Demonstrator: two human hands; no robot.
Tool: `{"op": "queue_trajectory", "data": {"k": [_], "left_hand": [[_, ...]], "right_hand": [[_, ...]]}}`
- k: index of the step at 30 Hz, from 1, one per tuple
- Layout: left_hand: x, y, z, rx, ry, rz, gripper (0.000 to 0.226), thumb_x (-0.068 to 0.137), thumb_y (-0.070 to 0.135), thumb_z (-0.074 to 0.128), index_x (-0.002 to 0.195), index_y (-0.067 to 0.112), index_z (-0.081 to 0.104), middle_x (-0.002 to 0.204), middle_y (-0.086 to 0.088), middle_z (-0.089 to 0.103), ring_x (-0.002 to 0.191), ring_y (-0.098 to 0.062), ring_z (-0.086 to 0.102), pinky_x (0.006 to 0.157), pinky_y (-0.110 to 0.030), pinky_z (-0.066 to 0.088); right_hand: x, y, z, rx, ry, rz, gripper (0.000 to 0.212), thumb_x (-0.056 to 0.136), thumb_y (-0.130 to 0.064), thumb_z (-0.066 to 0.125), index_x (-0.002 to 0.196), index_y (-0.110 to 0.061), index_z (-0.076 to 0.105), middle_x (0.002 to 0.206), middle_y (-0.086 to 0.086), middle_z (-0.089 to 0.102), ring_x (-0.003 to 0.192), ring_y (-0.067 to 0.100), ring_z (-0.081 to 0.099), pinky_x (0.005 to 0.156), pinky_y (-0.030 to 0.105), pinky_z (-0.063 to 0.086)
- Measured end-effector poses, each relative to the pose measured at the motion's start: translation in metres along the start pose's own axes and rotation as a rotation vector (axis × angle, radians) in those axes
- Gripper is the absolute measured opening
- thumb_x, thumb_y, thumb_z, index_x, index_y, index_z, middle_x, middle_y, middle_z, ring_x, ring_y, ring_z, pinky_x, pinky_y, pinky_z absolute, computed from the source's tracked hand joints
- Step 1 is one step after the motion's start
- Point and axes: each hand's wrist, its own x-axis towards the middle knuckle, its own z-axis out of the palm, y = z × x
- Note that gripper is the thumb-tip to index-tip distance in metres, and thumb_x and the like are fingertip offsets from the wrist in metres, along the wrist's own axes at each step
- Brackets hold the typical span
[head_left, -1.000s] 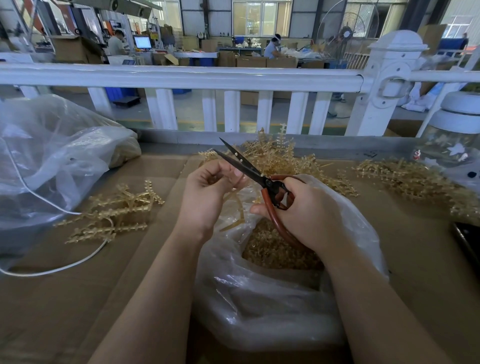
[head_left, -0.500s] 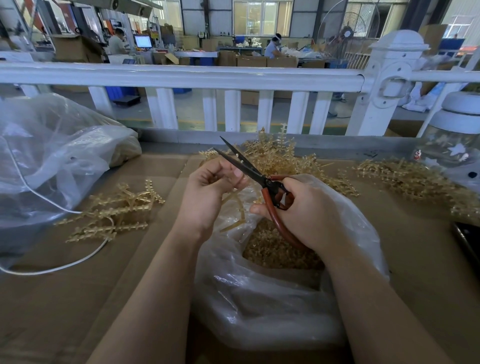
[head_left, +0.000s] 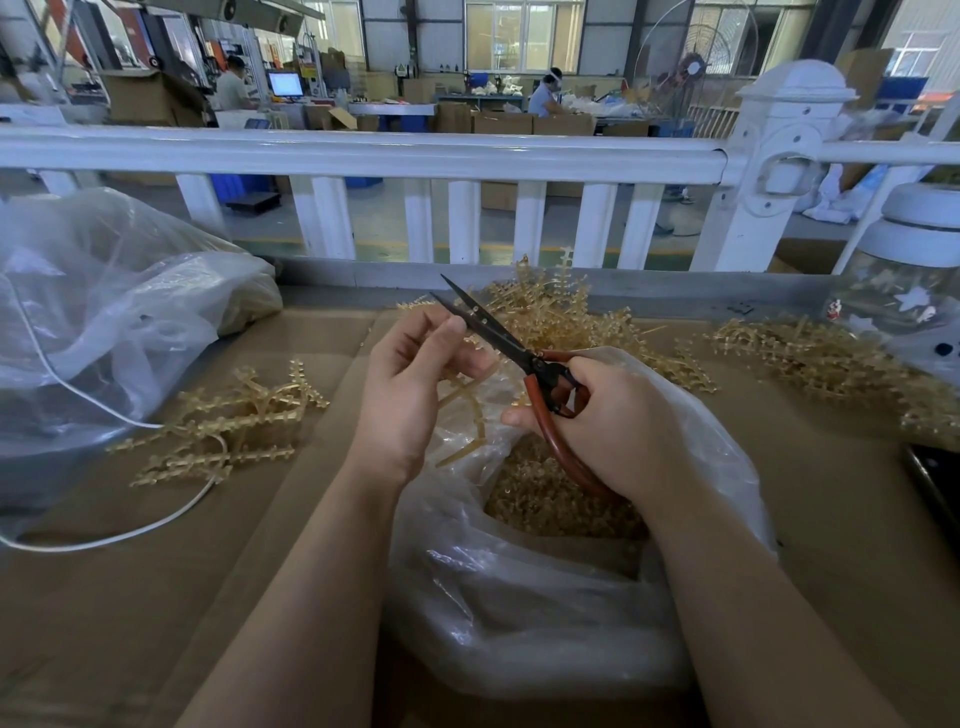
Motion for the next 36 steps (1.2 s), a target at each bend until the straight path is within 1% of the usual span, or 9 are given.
{"op": "queue_trajectory", "data": {"k": [4,7,12,16,23,28,30,33,36], "left_hand": [[-0.001,0.0003,0.0005,-0.067,-0.008,-0.034,0.009,0.092,0.02,0.058,0.09,0.012,0.062,0.068,-0.003,0.067,0.066,-0.013,0.064,0.069,-0.021,0.051],[-0.0005,-0.0013,-0.0008,-0.075,-0.03,-0.046,0.017,0.087,0.024,0.059,0.094,0.01,0.061,0.067,0.002,0.067,0.067,-0.01,0.063,0.074,-0.024,0.053],[0.0012,-0.0023,-0.0019,-0.079,-0.01,-0.049,0.004,0.093,0.009,0.058,0.091,0.009,0.062,0.069,-0.001,0.068,0.067,-0.011,0.064,0.071,-0.023,0.052],[0.002,-0.0026,-0.0004,-0.046,0.029,-0.05,0.022,0.095,-0.005,0.05,0.084,0.01,0.062,0.068,-0.005,0.069,0.065,-0.014,0.065,0.068,-0.023,0.053],[0.0005,-0.0008,0.0023,-0.024,0.019,-0.042,0.013,0.097,-0.005,0.047,0.093,0.002,0.057,0.072,-0.01,0.066,0.065,-0.014,0.064,0.068,-0.022,0.052],[0.0002,-0.0001,0.0025,-0.004,0.006,-0.042,0.014,0.099,-0.004,0.046,0.093,0.003,0.057,0.072,-0.009,0.065,0.067,-0.015,0.063,0.072,-0.026,0.054],[0.0002,-0.0003,0.0022,-0.006,0.005,-0.048,0.014,0.099,-0.004,0.046,0.093,0.003,0.057,0.069,-0.006,0.066,0.067,-0.015,0.063,0.07,-0.024,0.053],[-0.0004,-0.001,0.0028,0.006,-0.011,-0.042,0.011,0.099,-0.004,0.046,0.098,-0.003,0.057,0.068,-0.005,0.065,0.067,-0.015,0.062,0.07,-0.024,0.052],[-0.0007,-0.0006,0.0036,0.015,-0.012,-0.013,0.011,0.098,-0.007,0.046,0.1,-0.009,0.057,0.068,-0.007,0.064,0.066,-0.014,0.062,0.069,-0.022,0.052]], "right_hand": [[0.001,-0.0003,-0.0003,0.013,0.001,0.004,0.079,0.057,-0.098,0.042,0.088,-0.031,0.068,0.076,-0.019,0.065,0.069,-0.003,0.06,0.057,0.015,0.047],[0.0014,0.0002,0.0003,0.048,-0.015,0.009,0.08,0.055,-0.099,0.043,0.091,-0.033,0.068,0.078,-0.02,0.066,0.072,-0.002,0.061,0.06,0.019,0.051],[0.0003,0.0005,0.0003,0.079,-0.018,-0.006,0.08,0.055,-0.099,0.045,0.09,-0.032,0.069,0.077,-0.019,0.067,0.071,-0.001,0.062,0.061,0.021,0.053],[0.0011,0.0005,0.001,0.093,-0.049,0.003,0.083,0.053,-0.099,0.045,0.091,-0.029,0.07,0.078,-0.016,0.068,0.072,0.001,0.063,0.065,0.026,0.056],[-0.0001,0.001,0.0026,0.159,-0.094,0.025,0.076,0.052,-0.095,0.048,0.088,-0.031,0.067,0.077,-0.017,0.068,0.071,0.0,0.063,0.061,0.017,0.047],[-0.0001,0.0012,0.0041,0.165,-0.086,0.027,0.069,0.052,-0.094,0.047,0.083,-0.035,0.062,0.075,-0.018,0.067,0.069,-0.002,0.062,0.057,0.012,0.04],[-0.0003,0.0016,0.0045,0.177,-0.074,0.024,0.066,0.053,-0.094,0.049,0.08,-0.035,0.061,0.072,-0.017,0.066,0.07,-0.003,0.062,0.054,0.011,0.041],[0.0,0.0027,0.0051,0.185,-0.049,0.005,0.062,0.054,-0.094,0.049,0.077,-0.037,0.059,0.07,-0.015,0.065,0.078,-0.007,0.06,0.06,0.008,0.044],[0.0003,0.0027,0.0047,0.157,-0.037,-0.001,0.072,0.055,-0.096,0.047,0.081,-0.03,0.064,0.07,-0.015,0.065,0.077,-0.006,0.06,0.062,0.009,0.045]]}}
